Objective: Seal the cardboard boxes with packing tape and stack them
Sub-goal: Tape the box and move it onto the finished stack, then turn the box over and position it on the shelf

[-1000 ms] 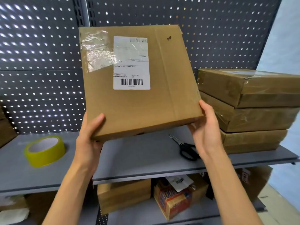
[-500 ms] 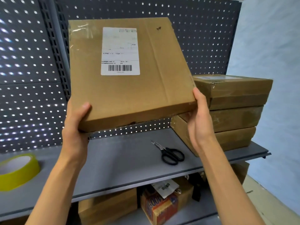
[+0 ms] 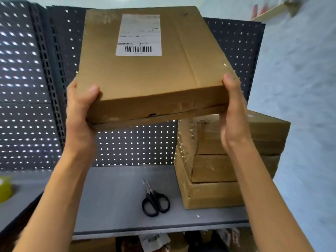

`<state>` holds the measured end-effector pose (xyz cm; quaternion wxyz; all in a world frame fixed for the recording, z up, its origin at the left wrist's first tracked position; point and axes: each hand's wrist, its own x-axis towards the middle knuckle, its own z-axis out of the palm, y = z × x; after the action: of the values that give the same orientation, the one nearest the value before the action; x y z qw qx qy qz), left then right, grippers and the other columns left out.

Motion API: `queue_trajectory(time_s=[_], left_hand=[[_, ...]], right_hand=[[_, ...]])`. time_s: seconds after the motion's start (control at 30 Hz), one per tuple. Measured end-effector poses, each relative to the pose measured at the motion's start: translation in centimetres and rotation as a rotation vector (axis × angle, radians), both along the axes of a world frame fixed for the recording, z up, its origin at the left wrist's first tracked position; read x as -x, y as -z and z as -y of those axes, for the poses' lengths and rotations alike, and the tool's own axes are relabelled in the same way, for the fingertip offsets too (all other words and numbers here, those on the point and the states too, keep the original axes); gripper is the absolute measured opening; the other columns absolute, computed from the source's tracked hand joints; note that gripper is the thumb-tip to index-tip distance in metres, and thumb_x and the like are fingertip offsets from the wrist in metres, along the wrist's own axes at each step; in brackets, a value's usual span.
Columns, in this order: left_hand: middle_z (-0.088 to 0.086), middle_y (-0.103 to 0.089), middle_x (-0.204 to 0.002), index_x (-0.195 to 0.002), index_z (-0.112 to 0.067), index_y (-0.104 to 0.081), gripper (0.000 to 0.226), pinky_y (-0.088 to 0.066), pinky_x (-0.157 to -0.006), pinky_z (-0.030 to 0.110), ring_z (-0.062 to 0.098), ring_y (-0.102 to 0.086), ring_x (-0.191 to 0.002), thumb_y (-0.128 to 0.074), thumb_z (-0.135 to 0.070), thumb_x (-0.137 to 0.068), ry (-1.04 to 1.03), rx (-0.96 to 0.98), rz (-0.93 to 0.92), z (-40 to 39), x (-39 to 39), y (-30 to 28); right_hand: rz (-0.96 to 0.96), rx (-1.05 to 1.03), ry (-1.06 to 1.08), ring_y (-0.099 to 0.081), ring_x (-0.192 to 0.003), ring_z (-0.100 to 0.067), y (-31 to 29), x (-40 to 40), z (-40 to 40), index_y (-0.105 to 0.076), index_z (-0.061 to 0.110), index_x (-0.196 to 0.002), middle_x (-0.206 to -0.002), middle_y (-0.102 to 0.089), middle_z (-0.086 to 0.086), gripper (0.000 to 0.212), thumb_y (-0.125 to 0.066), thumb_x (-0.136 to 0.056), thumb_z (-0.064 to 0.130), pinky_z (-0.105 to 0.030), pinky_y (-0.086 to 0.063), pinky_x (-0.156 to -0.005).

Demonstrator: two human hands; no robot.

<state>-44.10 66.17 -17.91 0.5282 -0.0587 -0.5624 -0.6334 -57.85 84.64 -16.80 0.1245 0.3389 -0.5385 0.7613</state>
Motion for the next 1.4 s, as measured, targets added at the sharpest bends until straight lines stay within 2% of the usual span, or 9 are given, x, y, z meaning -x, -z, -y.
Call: queue_trajectory(time_s=[0.1,0.27,0.37,0.5,0.67,0.83,1.0,1.13,1.4], left_hand=[[-0.013,-0.062,-0.1,-0.116,-0.027,-0.058,0.054,-0.037,-0.102,0.063,0.012,-0.058,-0.101,-0.06,-0.052,-0.068,-0.004,0.022,-0.002,-2.7,2.6,-1.0],[-0.02,-0.058,-0.09,-0.138,0.0,-0.036,0.101,-0.041,-0.101,0.054,0.006,-0.057,-0.095,-0.066,-0.061,-0.063,0.028,0.047,0.049,-7.0,6.7,-2.4],[-0.007,-0.06,-0.116,-0.14,-0.01,-0.042,0.093,-0.039,-0.103,0.06,0.016,-0.057,-0.114,-0.059,-0.064,-0.066,0.046,0.055,0.119,-9.0,8.5,-2.8],[-0.012,-0.067,-0.103,-0.125,-0.016,-0.057,0.076,-0.043,-0.102,0.053,0.014,-0.062,-0.104,-0.056,-0.064,-0.067,0.034,0.055,0.188,-10.9,10.7,-2.4],[-0.006,-0.065,-0.122,-0.127,-0.026,-0.059,0.07,-0.041,-0.106,0.045,0.011,-0.059,-0.114,-0.053,-0.068,-0.07,0.062,0.092,0.284,-12.2,13.0,-1.5],[-0.013,-0.067,-0.116,-0.11,-0.041,-0.064,0.037,-0.045,-0.1,0.034,0.006,-0.06,-0.11,-0.05,-0.063,-0.084,0.089,0.125,0.318,-12.7,14.1,-1.0],[-0.014,-0.067,-0.116,-0.123,-0.035,-0.06,0.062,-0.046,-0.087,0.023,0.002,-0.061,-0.108,-0.043,-0.067,-0.073,0.085,0.072,0.359,-12.6,14.8,-0.7],[-0.013,-0.066,-0.118,-0.126,-0.035,-0.058,0.053,-0.046,-0.095,0.029,0.004,-0.06,-0.11,-0.041,-0.064,-0.085,0.061,0.075,0.401,-12.0,15.5,-0.3],[-0.017,-0.062,-0.119,-0.127,-0.038,-0.054,0.057,-0.045,-0.096,0.029,0.001,-0.057,-0.111,-0.039,-0.068,-0.08,0.035,0.094,0.42,-11.8,15.7,-0.2]], right_hand=[[0.018,-0.005,0.013,-0.044,-0.129,-0.015,-1.3,2.8,-2.6,-0.051,0.036,-0.127,-0.137,-0.05,0.003,0.074,-0.051,-0.063,0.072,-0.049,-0.034,-0.111],[0.053,0.062,0.056,-0.048,-0.126,-0.009,-2.4,6.7,-7.0,-0.053,0.036,-0.125,-0.134,-0.055,0.007,0.07,-0.055,-0.063,0.068,-0.043,-0.035,-0.112],[0.091,0.092,0.109,-0.051,-0.123,-0.007,-2.8,8.5,-9.1,-0.057,0.034,-0.124,-0.13,-0.058,0.009,0.069,-0.058,-0.064,0.067,-0.042,-0.038,-0.109],[0.145,0.093,0.16,-0.054,-0.119,-0.006,-2.0,10.3,-11.4,-0.056,0.029,-0.13,-0.128,-0.059,0.011,0.079,-0.058,-0.062,0.069,-0.041,-0.042,-0.106],[0.206,0.068,0.196,-0.053,-0.121,-0.008,-1.1,11.9,-13.3,-0.055,0.027,-0.133,-0.13,-0.058,0.01,0.085,-0.058,-0.061,0.071,-0.042,-0.042,-0.107],[0.244,0.003,0.191,-0.052,-0.121,-0.006,-0.1,12.6,-13.9,-0.057,0.027,-0.13,-0.13,-0.057,0.012,0.058,-0.055,-0.084,0.062,-0.038,-0.039,-0.11],[0.234,-0.079,0.188,-0.052,-0.109,0.004,-0.2,13.2,-13.8,-0.055,0.036,-0.121,-0.113,-0.056,0.023,0.033,-0.046,-0.094,0.052,-0.026,-0.042,-0.099],[0.241,-0.112,0.174,-0.051,-0.101,0.008,0.0,13.7,-13.8,-0.053,0.04,-0.115,-0.106,-0.055,0.026,0.025,-0.045,-0.094,0.052,-0.021,-0.042,-0.087],[0.264,-0.145,0.093,-0.056,-0.105,0.001,0.0,13.6,-14.2,-0.052,0.037,-0.124,-0.114,-0.059,0.018,0.038,-0.046,-0.092,0.057,-0.024,-0.047,-0.086]])
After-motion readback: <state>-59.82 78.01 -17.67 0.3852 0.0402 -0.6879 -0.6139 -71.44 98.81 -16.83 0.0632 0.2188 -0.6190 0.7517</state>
